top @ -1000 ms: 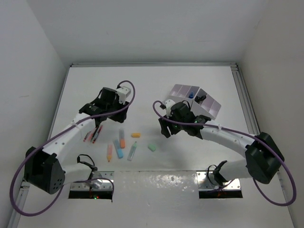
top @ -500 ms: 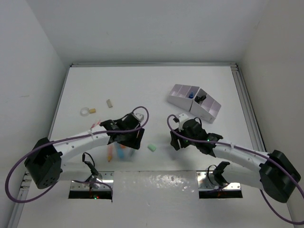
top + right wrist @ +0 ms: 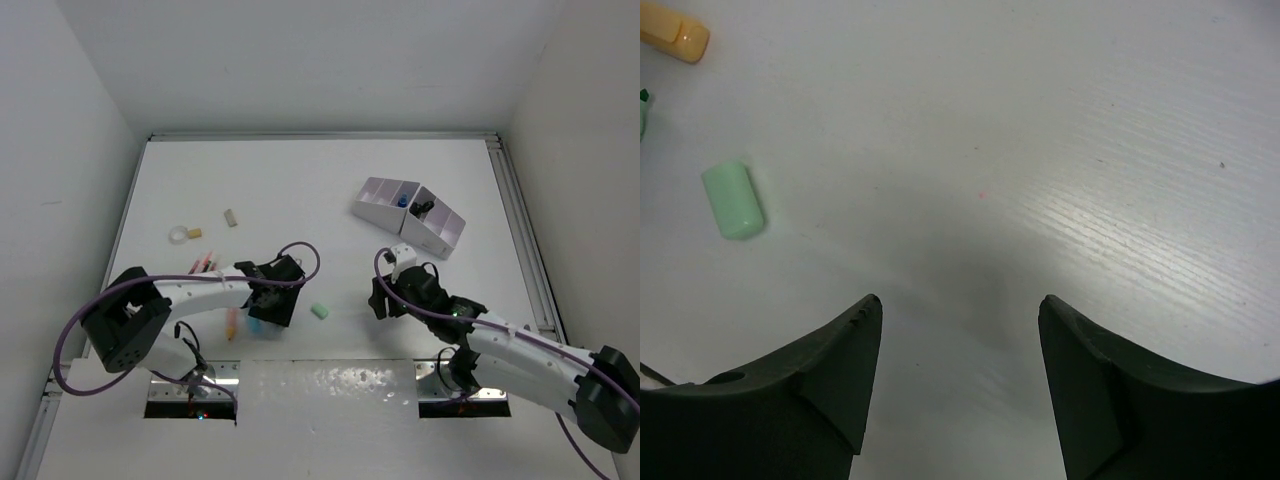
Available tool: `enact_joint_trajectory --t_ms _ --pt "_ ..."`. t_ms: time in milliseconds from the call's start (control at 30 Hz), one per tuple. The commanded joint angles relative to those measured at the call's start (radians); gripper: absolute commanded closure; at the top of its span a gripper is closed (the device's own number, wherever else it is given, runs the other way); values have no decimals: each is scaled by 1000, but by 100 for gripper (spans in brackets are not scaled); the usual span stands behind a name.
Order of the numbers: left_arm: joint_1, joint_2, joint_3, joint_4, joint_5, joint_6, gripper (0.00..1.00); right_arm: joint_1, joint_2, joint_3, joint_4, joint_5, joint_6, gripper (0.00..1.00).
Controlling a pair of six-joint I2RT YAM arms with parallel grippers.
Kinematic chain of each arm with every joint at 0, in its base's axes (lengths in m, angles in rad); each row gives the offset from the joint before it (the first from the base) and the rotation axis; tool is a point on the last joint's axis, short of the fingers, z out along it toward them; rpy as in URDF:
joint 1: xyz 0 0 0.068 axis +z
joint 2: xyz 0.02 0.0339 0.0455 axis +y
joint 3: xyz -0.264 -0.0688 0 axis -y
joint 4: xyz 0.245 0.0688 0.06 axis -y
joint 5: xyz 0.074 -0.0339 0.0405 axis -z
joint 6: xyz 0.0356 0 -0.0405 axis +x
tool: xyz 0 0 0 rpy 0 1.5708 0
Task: Sort the stationery into containers
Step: Pick up the pen from the center of the board.
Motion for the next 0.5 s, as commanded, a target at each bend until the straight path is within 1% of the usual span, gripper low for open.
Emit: enact_joint_trajectory --t_ms 0,67,100,167,200,233,333,467 --pt "-11 7 -17 82 -34 -7 52 17 -19 2 -18 64 23 37" --pt "-8 7 -40 88 -34 -10 59 14 -25 4 -37 69 20 37" --pt "-5 7 -46 88 -34 -13 68 17 -29 7 -40 69 15 37" --pt "-4 1 -54 99 -41 -18 82 17 -38 11 -55 71 9 37" --pt "-4 0 -54 103 -44 -16 96 17 -39 16 -61 74 9 37" --pt "-2 -5 -52 109 -49 -15 100 20 -42 17 -64 72 6 37" --pt "4 -28 -38 83 -58 -4 100 22 -42 33 -84 42 -6 38" --pt "7 -134 49 -22 -87 24 100 22 -15 91 -155 -67 -52 39"
